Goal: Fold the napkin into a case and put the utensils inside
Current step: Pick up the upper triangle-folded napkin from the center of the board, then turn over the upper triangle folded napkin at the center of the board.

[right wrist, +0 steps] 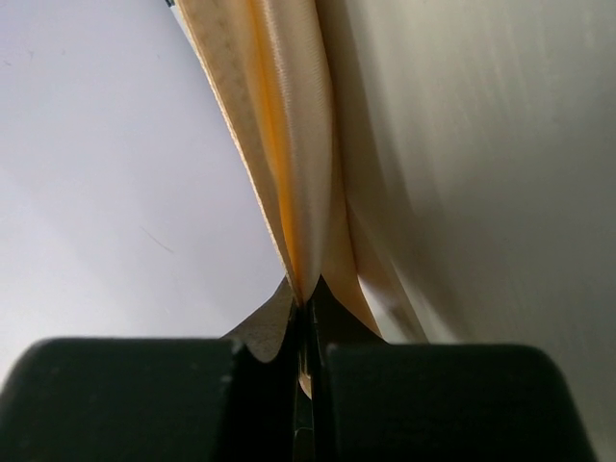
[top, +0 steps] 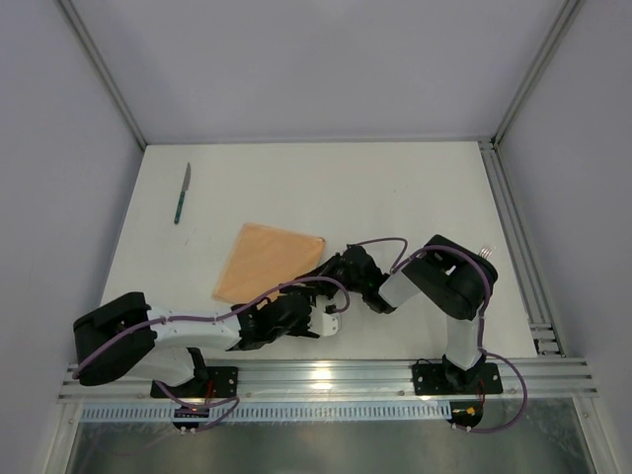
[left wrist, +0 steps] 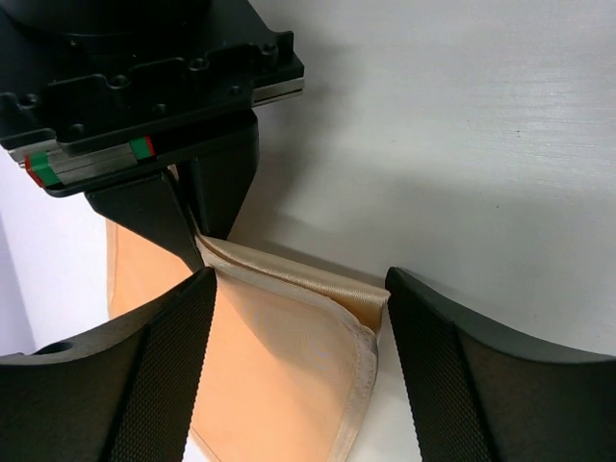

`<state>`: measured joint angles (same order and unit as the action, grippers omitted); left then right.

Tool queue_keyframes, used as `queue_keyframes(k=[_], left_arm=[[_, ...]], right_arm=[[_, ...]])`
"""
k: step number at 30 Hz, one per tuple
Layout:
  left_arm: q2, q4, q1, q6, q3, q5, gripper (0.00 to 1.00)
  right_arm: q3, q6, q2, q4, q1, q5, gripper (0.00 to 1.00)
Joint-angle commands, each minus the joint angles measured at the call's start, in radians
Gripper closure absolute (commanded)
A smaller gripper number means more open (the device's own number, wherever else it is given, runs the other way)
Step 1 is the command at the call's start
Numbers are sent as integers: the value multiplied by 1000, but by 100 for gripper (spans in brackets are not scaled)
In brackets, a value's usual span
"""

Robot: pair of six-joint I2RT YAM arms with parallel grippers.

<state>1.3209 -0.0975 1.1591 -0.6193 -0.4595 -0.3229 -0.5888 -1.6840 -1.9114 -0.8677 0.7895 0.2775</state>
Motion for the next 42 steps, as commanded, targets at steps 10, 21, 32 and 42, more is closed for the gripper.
queue_keyframes(k=[10,21,32,42], left_arm=[[-35,-137,37,-63,30,-148,62],[-80,89,28,35,-39,-26,100],[-101,329,-35,101,-142,157,100],[-101,352,-42,105,-168,157,100]], right_arm=[[32,-59,14,9,8,-26,96],[33,-55,-9,-4,8,-35,96],[-17,64,-25,139,-84,-54,71],[-98,181,-34,289,-165,-69,71]])
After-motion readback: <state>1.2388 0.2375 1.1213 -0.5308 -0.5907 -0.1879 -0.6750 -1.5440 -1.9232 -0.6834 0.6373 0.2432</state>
